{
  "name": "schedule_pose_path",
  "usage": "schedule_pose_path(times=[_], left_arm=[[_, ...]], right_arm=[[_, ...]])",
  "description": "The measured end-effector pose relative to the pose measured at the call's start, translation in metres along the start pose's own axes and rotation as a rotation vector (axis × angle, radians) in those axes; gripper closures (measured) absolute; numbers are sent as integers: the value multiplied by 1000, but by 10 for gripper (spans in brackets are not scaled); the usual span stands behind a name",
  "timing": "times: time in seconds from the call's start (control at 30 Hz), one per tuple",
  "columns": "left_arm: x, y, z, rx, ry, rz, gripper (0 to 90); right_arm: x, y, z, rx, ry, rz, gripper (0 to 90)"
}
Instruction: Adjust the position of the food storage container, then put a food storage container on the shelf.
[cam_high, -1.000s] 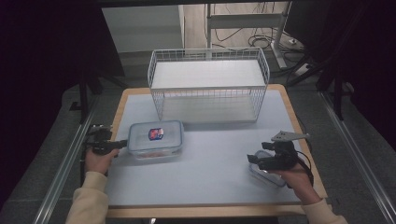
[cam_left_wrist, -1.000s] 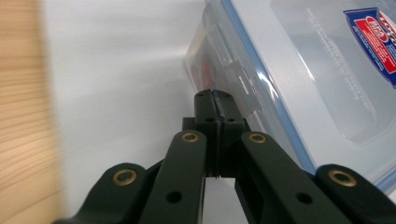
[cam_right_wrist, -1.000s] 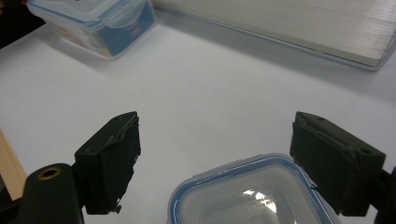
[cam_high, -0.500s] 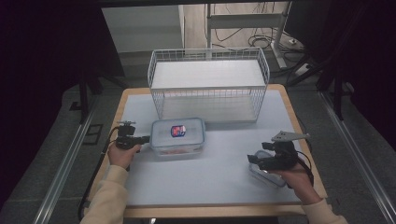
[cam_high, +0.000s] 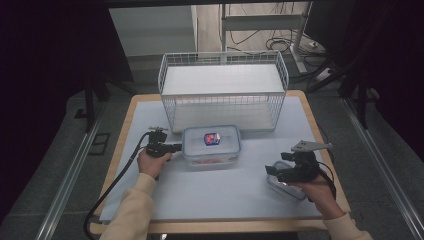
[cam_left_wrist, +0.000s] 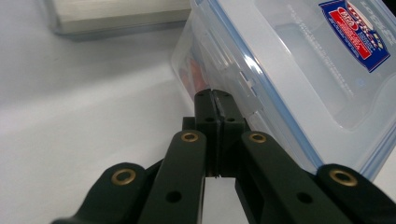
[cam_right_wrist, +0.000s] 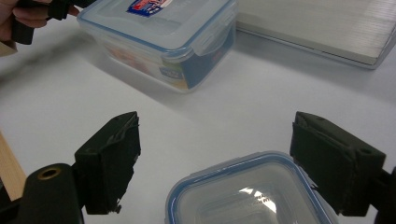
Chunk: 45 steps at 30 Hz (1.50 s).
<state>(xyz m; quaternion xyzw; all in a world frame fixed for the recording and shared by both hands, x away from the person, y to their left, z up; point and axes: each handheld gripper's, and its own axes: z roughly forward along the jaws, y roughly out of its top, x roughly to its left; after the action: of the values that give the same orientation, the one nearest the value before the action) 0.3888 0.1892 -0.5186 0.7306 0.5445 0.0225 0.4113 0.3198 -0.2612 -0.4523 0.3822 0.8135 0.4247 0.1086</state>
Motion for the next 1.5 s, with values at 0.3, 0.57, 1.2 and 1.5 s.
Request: schedule_pose_path(times=[0.3, 0.57, 1.2, 1.5], left_arm=[[-4, 0, 6, -18, -25, -2, 900], [-11, -5, -24, -80, 21, 52, 900], [-18, -44, -116, -189, 101, 99, 871], [-26, -38, -114, -169, 35, 53, 382]], right_arm=[[1, 0, 1, 5, -1, -7, 161], [3, 0, -3, -26, 3, -26, 155], [7, -1, 3, -60, 17, -47, 117], [10, 2, 3, -63, 52, -26, 120]])
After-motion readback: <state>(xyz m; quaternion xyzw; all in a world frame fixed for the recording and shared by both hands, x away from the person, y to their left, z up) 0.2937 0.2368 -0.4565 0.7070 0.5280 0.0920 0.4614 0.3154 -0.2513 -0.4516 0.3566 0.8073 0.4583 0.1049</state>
